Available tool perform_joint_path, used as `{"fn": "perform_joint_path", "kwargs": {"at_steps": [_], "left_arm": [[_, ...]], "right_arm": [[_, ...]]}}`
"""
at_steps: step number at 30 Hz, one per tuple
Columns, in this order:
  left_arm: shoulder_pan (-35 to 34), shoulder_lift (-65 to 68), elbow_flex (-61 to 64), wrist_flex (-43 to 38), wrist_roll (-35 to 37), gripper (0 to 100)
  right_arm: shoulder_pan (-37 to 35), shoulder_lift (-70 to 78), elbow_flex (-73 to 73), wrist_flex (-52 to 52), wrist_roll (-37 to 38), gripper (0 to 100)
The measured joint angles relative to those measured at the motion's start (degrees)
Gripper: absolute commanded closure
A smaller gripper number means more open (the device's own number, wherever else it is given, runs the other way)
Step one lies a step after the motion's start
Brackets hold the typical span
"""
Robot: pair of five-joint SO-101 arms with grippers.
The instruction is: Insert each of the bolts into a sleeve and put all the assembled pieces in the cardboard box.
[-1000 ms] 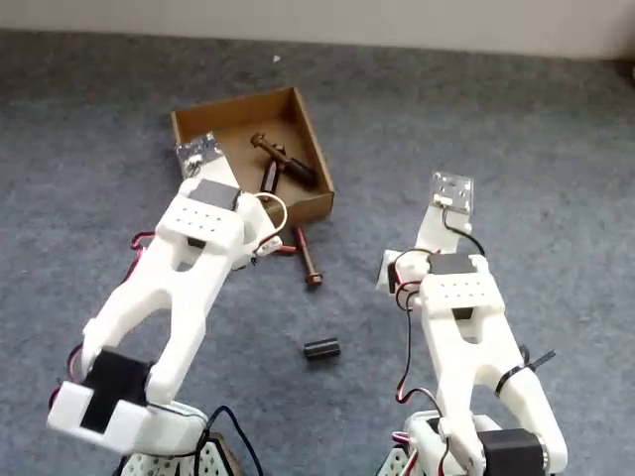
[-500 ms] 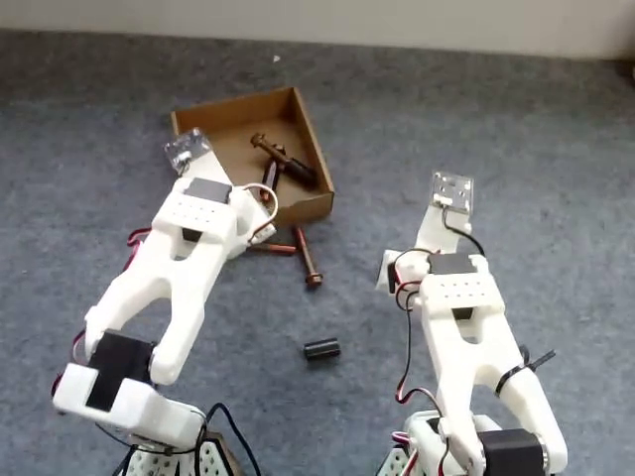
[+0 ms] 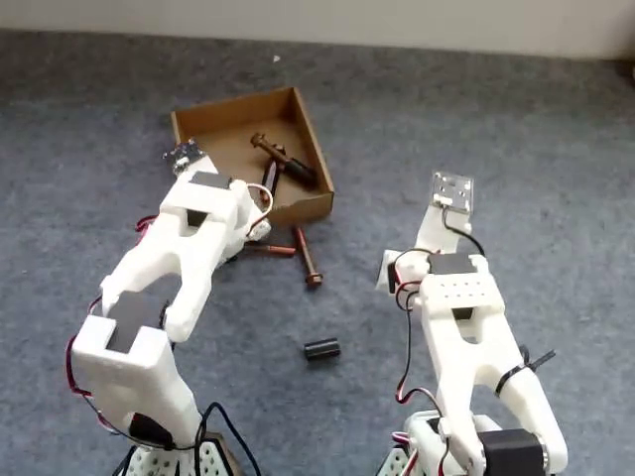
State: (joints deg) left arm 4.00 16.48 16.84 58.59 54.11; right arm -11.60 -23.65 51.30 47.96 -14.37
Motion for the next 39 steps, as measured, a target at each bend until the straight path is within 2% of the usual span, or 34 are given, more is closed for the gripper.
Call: {"fn": "perform_joint_path", "kwargs": {"at_steps": [6, 16, 22, 26, 33, 39], "left_arm": [[-0.5, 3.6, -4.0, 0.2, 0.0, 99], [-0.4, 4.0, -4.7, 0.4, 0.1, 100], [-0.7, 2.7, -7.0, 8.4, 0.1, 99], [-0.9, -4.7, -6.6, 12.4, -0.2, 99], [-0.9, -24.3, 1.3, 13.3, -8.7, 100], [-0.7, -43.0, 11.5, 7.8, -17.1, 100]], "right_arm": [[0.0, 0.0, 0.0, 0.0, 0.0, 99.4], [0.0, 0.0, 0.0, 0.0, 0.0, 99.4], [0.0, 0.0, 0.0, 0.0, 0.0, 99.4], [-0.1, -1.1, 0.0, 1.5, 0.0, 99.4], [-5.4, -15.8, 4.4, 4.7, 2.6, 99.4], [-9.4, -31.5, 10.6, 4.7, 3.0, 99.4]]}}
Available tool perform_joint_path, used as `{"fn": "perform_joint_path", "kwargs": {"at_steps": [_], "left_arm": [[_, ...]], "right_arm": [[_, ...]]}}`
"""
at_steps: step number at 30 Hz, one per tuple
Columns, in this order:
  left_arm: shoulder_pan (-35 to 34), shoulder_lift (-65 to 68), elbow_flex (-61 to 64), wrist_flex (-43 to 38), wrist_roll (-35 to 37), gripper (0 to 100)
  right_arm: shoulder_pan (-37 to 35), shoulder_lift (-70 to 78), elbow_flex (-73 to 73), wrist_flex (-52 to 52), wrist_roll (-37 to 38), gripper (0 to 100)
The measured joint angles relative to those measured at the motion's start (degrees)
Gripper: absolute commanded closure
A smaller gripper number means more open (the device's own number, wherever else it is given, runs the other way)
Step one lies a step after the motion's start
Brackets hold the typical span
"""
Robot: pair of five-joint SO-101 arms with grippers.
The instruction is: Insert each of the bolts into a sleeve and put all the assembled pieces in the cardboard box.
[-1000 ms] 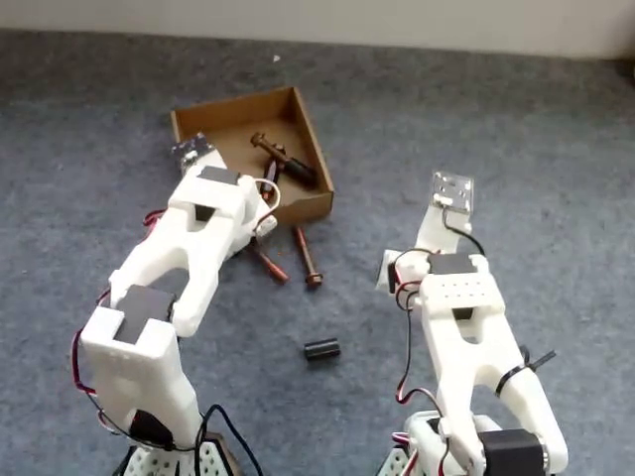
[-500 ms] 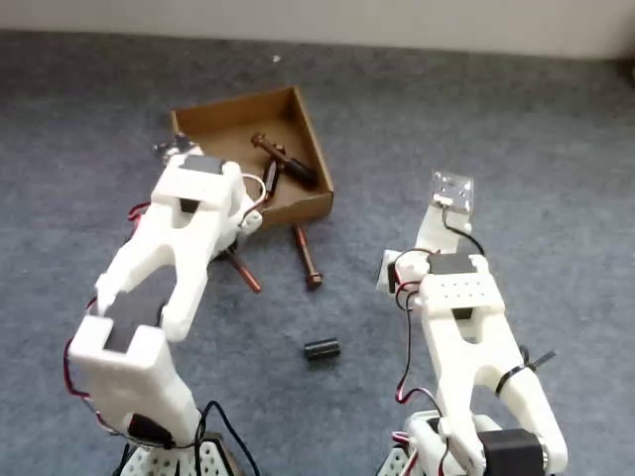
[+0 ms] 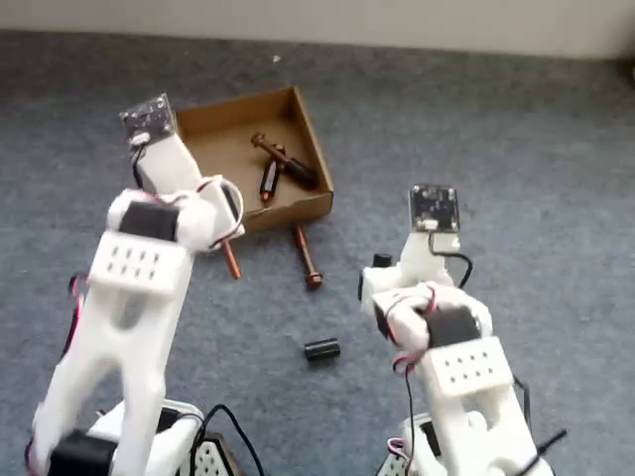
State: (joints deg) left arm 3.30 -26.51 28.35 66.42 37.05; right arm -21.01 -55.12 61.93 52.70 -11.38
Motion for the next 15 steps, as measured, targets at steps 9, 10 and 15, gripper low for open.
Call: {"fn": "perform_joint_path", "kwargs": {"at_steps": [9, 10, 15], "left_arm": [[-0.2, -26.4, 19.8, -15.1, -4.5, 100], [-0.3, -29.3, 21.4, -16.2, -4.5, 100], [2.3, -42.2, 25.8, -17.8, -4.4, 100]], "right_arm": [[-9.1, -16.6, 4.2, -0.4, 3.9, 99.4], [-9.9, -17.9, 5.5, -1.4, 4.6, 99.4], [-14.2, -23.0, 12.1, -8.1, 9.1, 99.4]]}}
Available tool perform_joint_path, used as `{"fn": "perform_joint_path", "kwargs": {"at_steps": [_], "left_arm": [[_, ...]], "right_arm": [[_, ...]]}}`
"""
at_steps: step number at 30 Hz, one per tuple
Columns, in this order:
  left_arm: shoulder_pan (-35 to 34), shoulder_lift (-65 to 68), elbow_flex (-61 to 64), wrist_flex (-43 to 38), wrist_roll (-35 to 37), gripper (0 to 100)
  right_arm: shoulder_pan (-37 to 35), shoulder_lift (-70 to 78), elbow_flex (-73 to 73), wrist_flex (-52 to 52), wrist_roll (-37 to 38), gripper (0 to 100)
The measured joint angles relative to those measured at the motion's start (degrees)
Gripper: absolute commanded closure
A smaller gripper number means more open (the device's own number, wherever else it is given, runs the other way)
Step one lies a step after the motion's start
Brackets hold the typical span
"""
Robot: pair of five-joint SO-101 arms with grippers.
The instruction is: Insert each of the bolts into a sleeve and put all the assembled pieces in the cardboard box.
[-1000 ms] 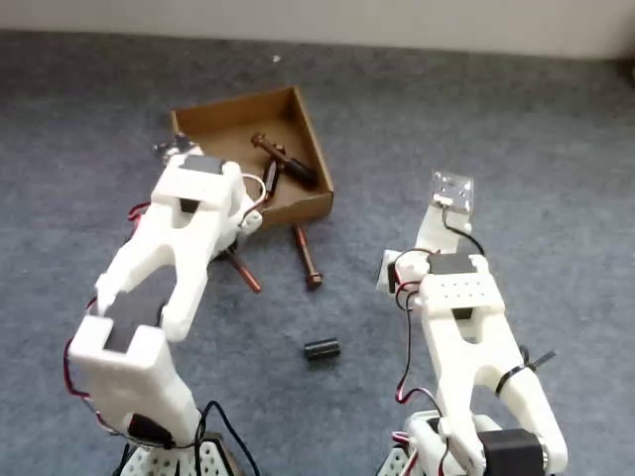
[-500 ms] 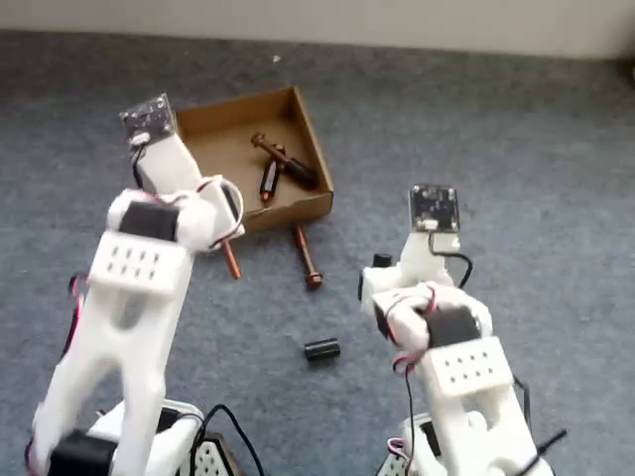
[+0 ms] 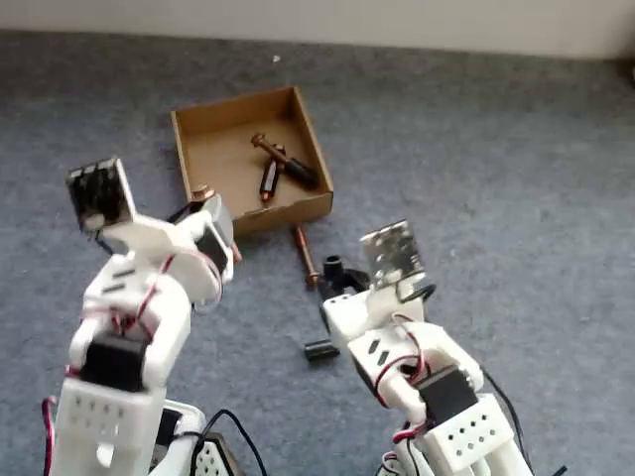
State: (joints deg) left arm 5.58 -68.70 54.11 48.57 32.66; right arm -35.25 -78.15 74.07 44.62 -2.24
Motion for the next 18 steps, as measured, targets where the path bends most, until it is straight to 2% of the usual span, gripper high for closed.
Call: {"fn": "perform_joint_path", "kwargs": {"at_steps": [9, 18], "left_arm": [[6.9, -18.2, 2.1, -0.2, 0.1, 99], [11.0, -21.6, 3.7, -0.2, 0.1, 99]], "right_arm": [[-5.2, -10.6, 9.0, -7.2, 7.8, 99.4], [-12.3, -23.6, 13.9, -7.4, 13.9, 99.4]]}}
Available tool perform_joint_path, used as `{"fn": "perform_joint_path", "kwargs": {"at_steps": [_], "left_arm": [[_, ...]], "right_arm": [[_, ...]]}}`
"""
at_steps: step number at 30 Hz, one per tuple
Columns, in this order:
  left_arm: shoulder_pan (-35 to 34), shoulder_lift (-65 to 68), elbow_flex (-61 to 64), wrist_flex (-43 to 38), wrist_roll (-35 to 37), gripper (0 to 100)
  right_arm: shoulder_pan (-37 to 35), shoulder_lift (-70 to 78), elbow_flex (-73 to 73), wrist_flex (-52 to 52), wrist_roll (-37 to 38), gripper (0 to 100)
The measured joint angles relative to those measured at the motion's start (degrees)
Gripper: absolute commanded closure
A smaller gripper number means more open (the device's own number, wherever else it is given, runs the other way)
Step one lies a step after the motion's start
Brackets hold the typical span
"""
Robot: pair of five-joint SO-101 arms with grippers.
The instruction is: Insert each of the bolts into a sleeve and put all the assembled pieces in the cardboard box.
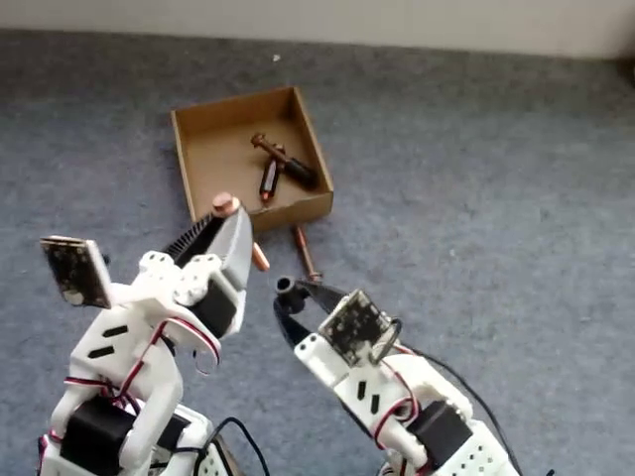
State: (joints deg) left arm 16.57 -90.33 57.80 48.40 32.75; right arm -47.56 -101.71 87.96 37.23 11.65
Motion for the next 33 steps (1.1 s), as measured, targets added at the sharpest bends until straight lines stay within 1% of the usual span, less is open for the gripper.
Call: {"fn": "perform_joint_path", "kwargs": {"at_steps": [7, 14, 21, 25, 27, 31, 33], "left_arm": [[4.7, -0.2, 2.5, 0.0, 0.0, 99], [5.9, -0.4, 6.8, -0.1, 0.0, 99], [5.5, -1.1, 9.2, -0.4, 0.1, 99], [6.6, -1.1, 8.9, 3.2, -4.2, 99], [7.4, -1.1, 8.1, 5.3, -5.9, 96], [8.9, -1.1, 7.6, 7.6, -6.8, 81], [9.6, -1.1, 8.4, 10.0, -6.9, 76]], "right_arm": [[-0.3, -2.3, 0.2, 0.0, 0.4, 99.4], [-0.3, -2.2, 0.3, 0.1, 0.4, 99.4], [-0.4, -2.2, 0.4, 0.1, 0.4, 99.4], [0.3, -2.1, 0.8, 0.2, 0.4, 99.4], [1.3, -2.1, 1.0, 0.2, 0.5, 99.4], [3.4, -2.1, 1.0, 0.2, 0.6, 99.4], [4.3, -2.3, 0.7, 0.1, 0.5, 99.4]]}}
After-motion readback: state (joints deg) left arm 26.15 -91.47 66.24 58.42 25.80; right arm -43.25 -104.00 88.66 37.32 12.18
